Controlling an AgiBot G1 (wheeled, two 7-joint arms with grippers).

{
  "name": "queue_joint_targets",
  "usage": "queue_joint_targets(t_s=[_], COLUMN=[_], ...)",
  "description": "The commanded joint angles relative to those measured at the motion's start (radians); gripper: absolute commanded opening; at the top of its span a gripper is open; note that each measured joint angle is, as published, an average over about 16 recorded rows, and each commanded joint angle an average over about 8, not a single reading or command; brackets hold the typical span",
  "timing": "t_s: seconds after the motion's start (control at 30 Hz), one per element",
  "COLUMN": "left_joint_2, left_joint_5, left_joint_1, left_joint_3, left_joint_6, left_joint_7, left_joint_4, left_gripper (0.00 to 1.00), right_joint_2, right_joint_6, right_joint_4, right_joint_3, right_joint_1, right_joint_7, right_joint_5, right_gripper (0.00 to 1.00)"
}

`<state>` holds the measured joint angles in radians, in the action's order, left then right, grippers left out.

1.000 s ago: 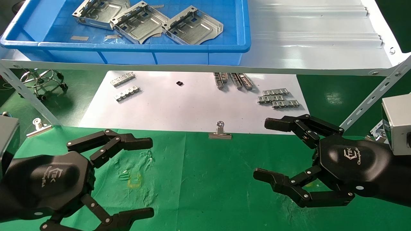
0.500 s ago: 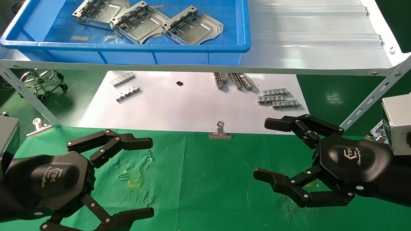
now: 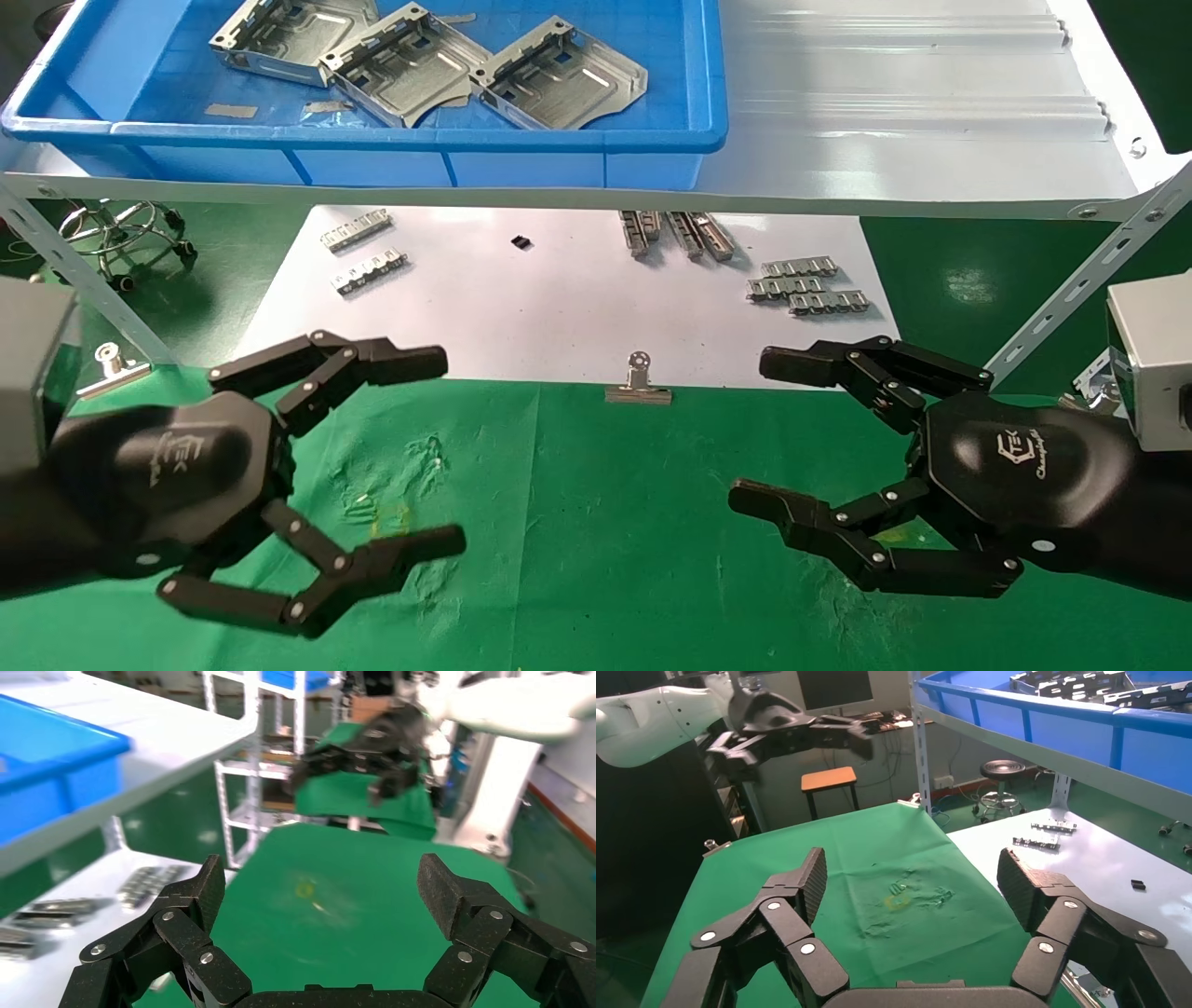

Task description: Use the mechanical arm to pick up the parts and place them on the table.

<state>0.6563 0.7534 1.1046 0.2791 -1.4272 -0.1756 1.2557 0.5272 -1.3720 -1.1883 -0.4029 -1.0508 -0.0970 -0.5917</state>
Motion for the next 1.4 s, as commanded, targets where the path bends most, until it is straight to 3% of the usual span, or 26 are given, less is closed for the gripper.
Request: queue_joint_targets(t_s=[0.03, 0.33, 0.67, 0.83, 1.0, 1.13, 1.2, 1.23, 1.4], left_joint_2=[0.012, 0.048, 0.145, 0.148, 0.15, 0.151, 0.151, 0.151, 0.154], left_joint_5=[0.005, 0.031, 0.099, 0.099, 0.099, 0.099, 0.099, 0.099, 0.101], left_joint_1=[0.004, 0.044, 0.107, 0.12, 0.118, 0.115, 0.114, 0.113, 0.116], left_joint_3=[0.0, -0.009, 0.021, 0.024, 0.025, 0.025, 0.024, 0.024, 0.024], left_joint_6=[0.023, 0.091, 0.223, 0.223, 0.223, 0.223, 0.223, 0.223, 0.226], left_joint_7=[-0.001, 0.022, 0.012, 0.005, 0.008, 0.009, 0.01, 0.01, 0.014], left_joint_4=[-0.005, -0.044, -0.073, -0.086, -0.084, -0.081, -0.08, -0.079, -0.078], left_gripper=[1.0, 1.0, 1.0, 1.0, 1.0, 1.0, 1.0, 1.0, 1.0], right_joint_2=[0.0, 0.0, 0.0, 0.0, 0.0, 0.0, 0.0, 0.0, 0.0], right_joint_6=[0.0, 0.0, 0.0, 0.0, 0.0, 0.0, 0.0, 0.0, 0.0], right_joint_4=[0.0, 0.0, 0.0, 0.0, 0.0, 0.0, 0.0, 0.0, 0.0], right_joint_3=[0.0, 0.0, 0.0, 0.0, 0.0, 0.0, 0.0, 0.0, 0.0], right_joint_1=[0.0, 0.0, 0.0, 0.0, 0.0, 0.0, 0.0, 0.0, 0.0], right_joint_7=[0.0, 0.0, 0.0, 0.0, 0.0, 0.0, 0.0, 0.0, 0.0], right_joint_5=[0.0, 0.0, 0.0, 0.0, 0.0, 0.0, 0.0, 0.0, 0.0], right_gripper=[0.0, 0.0, 0.01, 0.27, 0.77, 1.0, 1.0, 0.93, 0.31])
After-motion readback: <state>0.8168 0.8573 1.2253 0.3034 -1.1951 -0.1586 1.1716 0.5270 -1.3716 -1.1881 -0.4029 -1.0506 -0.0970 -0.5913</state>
